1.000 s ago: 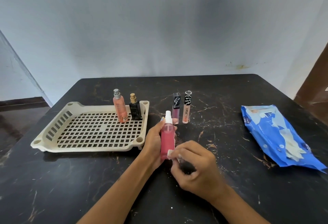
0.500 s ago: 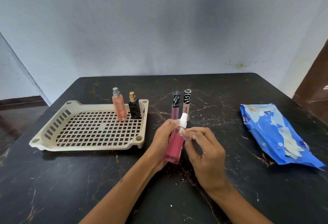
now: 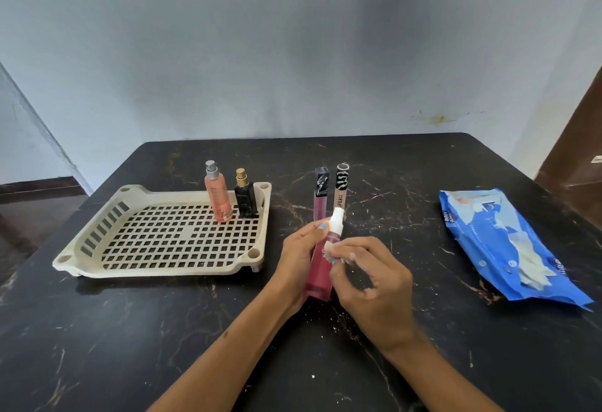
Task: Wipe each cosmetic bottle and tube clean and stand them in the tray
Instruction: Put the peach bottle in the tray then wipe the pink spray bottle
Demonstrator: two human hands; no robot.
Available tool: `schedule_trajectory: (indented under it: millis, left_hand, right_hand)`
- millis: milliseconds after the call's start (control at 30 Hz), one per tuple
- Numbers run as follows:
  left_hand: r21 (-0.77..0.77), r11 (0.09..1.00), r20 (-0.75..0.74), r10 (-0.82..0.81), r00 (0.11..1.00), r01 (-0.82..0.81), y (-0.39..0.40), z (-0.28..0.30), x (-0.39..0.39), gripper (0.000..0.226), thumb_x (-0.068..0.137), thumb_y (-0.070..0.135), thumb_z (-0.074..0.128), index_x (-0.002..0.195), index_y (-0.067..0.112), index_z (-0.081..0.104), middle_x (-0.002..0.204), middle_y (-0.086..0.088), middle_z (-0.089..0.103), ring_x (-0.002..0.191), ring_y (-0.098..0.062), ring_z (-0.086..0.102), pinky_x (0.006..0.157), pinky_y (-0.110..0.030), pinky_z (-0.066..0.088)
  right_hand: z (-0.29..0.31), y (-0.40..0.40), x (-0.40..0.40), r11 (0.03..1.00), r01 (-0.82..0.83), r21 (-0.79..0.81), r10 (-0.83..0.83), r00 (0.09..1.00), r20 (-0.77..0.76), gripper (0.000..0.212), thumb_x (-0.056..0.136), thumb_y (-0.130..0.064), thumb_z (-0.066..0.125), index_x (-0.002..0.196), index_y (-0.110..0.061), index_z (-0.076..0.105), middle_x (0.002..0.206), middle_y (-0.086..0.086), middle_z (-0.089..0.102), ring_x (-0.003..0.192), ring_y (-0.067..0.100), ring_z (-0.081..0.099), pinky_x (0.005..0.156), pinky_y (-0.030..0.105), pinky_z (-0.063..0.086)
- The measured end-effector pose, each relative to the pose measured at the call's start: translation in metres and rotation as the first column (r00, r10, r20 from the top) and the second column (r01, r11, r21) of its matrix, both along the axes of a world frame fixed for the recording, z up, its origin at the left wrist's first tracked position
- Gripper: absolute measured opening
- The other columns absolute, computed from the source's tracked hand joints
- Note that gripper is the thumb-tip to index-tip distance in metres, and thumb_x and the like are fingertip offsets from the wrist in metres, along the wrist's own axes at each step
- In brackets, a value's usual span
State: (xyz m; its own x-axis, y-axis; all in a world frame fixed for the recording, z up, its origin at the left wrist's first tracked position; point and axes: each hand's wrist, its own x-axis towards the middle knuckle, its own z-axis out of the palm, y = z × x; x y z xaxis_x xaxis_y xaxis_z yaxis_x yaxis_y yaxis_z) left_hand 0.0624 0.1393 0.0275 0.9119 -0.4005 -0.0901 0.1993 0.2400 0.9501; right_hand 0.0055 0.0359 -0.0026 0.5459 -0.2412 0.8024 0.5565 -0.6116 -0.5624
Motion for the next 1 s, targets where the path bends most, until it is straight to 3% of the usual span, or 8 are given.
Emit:
schedule_trajectory:
  millis: [67, 167, 333, 433, 500, 600, 767, 1000]
  left_hand:
    - [0.005, 0.996, 0.064, -0.087, 0.994, 0.087, 0.002, 0.0, 0.0, 0.026, 0.078, 0.03, 0.058, 0.09, 0.008, 0.066, 0.08, -0.009, 0.059, 0.071, -0.017, 0.057, 0.067, -0.027, 0.047]
    - [0.051, 0.975, 0.186, -0.224, 0.957, 0.218, 0.008, 0.0, 0.0, 0.045, 0.067, 0.035, 0.053, 0.103, 0.012, 0.069, 0.095, -0.011, 0.064, 0.09, -0.021, 0.058, 0.079, -0.031, 0.047]
    - [0.151, 0.957, 0.269, -0.282, 0.921, 0.249, 0.005, -0.007, -0.006, 0.048, 0.068, 0.012, 0.06, 0.116, 0.005, 0.063, 0.094, -0.008, 0.064, 0.084, -0.018, 0.054, 0.073, -0.024, 0.046]
    - [0.158, 0.965, 0.242, -0.244, 0.939, 0.21, 0.005, -0.007, -0.006, 0.059, 0.061, 0.007, 0.061, 0.12, 0.013, 0.063, 0.098, -0.004, 0.068, 0.085, -0.01, 0.059, 0.072, -0.02, 0.049]
    - [0.13, 0.975, 0.233, -0.204, 0.951, 0.178, 0.005, -0.005, -0.006, 0.057, 0.062, 0.006, 0.061, 0.118, 0.018, 0.064, 0.099, -0.003, 0.068, 0.083, -0.006, 0.06, 0.069, -0.018, 0.049]
    - [0.068, 0.991, 0.203, -0.128, 0.971, 0.116, 0.005, -0.006, -0.003, 0.057, 0.064, 0.007, 0.068, 0.12, 0.013, 0.059, 0.1, -0.012, 0.063, 0.085, -0.012, 0.061, 0.07, -0.021, 0.05]
    - [0.008, 0.999, 0.142, -0.051, 0.988, 0.05, 0.004, -0.007, -0.002, 0.015, 0.084, 0.003, 0.061, 0.095, 0.011, 0.066, 0.082, -0.001, 0.07, 0.078, -0.012, 0.064, 0.067, -0.019, 0.051]
    - [-0.018, 1.0, 0.048, -0.023, 0.999, 0.024, 0.002, -0.006, 0.0, 0.017, 0.086, 0.005, 0.053, 0.097, 0.005, 0.066, 0.087, -0.009, 0.071, 0.078, -0.018, 0.066, 0.071, -0.027, 0.052]
  right_hand:
    - [0.0, 0.0, 0.0, 1.0, 0.013, 0.005, -0.013, 1.0, -0.013, 0.016, 0.083, -0.008, 0.062, 0.092, -0.005, 0.075, 0.093, 0.001, 0.068, 0.089, 0.008, 0.066, 0.082, 0.019, 0.053]
    - [0.001, -0.002, 0.001, 0.998, 0.056, 0.023, -0.055, 0.998, -0.014, 0.018, 0.085, -0.01, 0.061, 0.096, -0.005, 0.074, 0.096, 0.001, 0.066, 0.092, 0.007, 0.063, 0.086, 0.013, 0.048]
    - [0.004, -0.011, 0.004, 0.976, 0.169, 0.136, -0.161, 0.985, -0.064, 0.02, 0.084, 0.005, 0.069, 0.098, -0.008, 0.074, 0.099, -0.002, 0.066, 0.096, 0.0, 0.061, 0.085, 0.007, 0.045]
    - [0.006, -0.014, 0.006, 0.952, 0.194, 0.238, -0.171, 0.978, -0.116, 0.029, 0.086, 0.006, 0.067, 0.1, -0.019, 0.071, 0.098, -0.006, 0.065, 0.095, -0.001, 0.061, 0.083, 0.009, 0.046]
    - [0.006, -0.016, 0.008, 0.939, 0.206, 0.274, -0.169, 0.974, -0.151, 0.032, 0.087, 0.005, 0.066, 0.1, -0.024, 0.067, 0.097, -0.011, 0.065, 0.094, -0.002, 0.061, 0.081, 0.007, 0.046]
    - [0.005, -0.015, 0.007, 0.94, 0.176, 0.291, -0.129, 0.976, -0.175, 0.031, 0.086, 0.005, 0.067, 0.097, -0.024, 0.068, 0.095, -0.015, 0.065, 0.089, -0.001, 0.063, 0.076, 0.007, 0.047]
    - [0.006, -0.009, 0.003, 0.982, 0.085, 0.168, -0.074, 0.995, -0.071, 0.017, 0.077, 0.003, 0.066, 0.086, -0.01, 0.073, 0.086, -0.003, 0.069, 0.082, 0.002, 0.064, 0.075, 0.007, 0.046]
    - [0.006, -0.011, 0.001, 0.979, 0.032, 0.199, -0.017, 0.997, -0.075, 0.018, 0.073, 0.003, 0.066, 0.083, -0.009, 0.075, 0.085, -0.003, 0.071, 0.079, 0.005, 0.067, 0.07, 0.011, 0.051]
